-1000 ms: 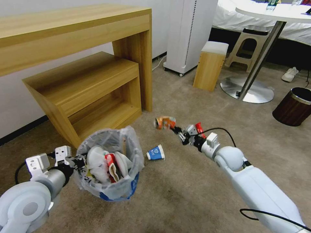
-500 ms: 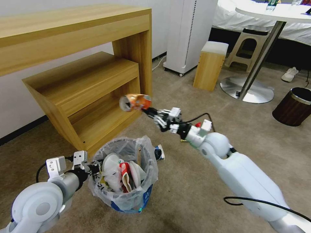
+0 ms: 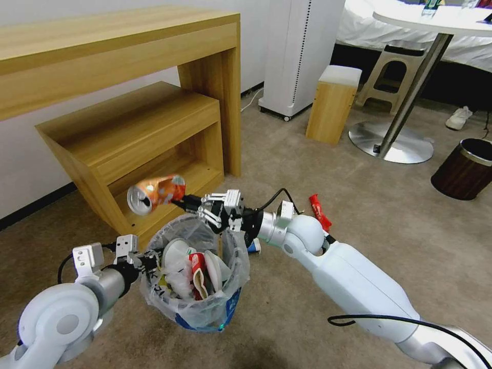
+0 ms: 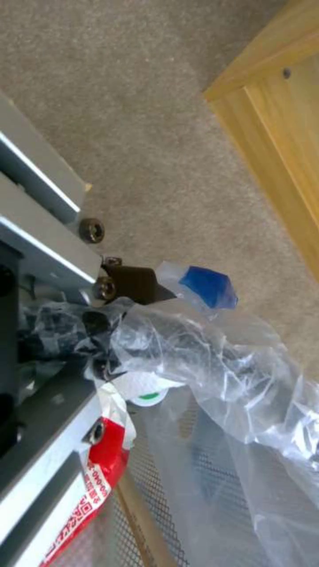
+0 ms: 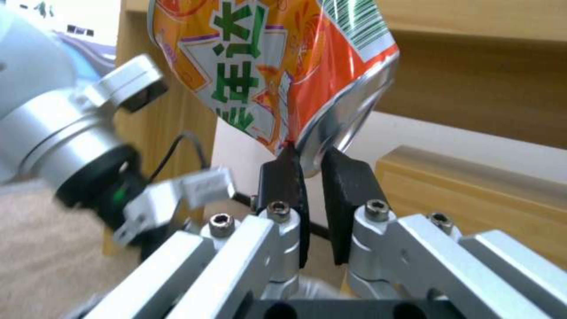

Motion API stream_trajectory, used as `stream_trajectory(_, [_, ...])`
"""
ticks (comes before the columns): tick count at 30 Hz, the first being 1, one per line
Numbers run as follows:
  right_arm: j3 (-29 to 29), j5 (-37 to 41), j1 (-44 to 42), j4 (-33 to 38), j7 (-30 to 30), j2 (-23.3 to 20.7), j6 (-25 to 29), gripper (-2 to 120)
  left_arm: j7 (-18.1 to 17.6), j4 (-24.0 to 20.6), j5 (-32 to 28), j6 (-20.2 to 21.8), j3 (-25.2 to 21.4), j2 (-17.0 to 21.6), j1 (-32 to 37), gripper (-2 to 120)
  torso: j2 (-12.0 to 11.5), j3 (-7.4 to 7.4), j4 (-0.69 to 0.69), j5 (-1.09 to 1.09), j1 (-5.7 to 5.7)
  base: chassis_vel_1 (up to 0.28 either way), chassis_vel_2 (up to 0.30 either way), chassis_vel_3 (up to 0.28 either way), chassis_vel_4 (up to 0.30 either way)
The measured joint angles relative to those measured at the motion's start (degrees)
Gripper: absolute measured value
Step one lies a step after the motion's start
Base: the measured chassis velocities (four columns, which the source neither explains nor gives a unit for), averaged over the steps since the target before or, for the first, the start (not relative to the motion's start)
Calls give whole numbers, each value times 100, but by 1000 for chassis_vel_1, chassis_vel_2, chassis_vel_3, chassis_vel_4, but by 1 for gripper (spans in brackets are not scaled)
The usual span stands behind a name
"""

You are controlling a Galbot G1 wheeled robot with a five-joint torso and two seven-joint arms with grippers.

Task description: Pick up the trash bin and place the garbage on the floor into it.

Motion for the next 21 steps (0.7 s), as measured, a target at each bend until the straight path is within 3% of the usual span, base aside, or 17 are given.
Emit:
stream_trajectory(7, [92,-201,-59,-71,-237,-119,28,6,1,2,-64,-5,-93,48,-37,1,0,0,0,1,0,0,0,0,0])
stream_trajectory(21, [239,-243,-103,-113,-141,-240,61,6,80,82,113,-27,-181,110,75,1,0,0,0,1,0,0,0,0,0])
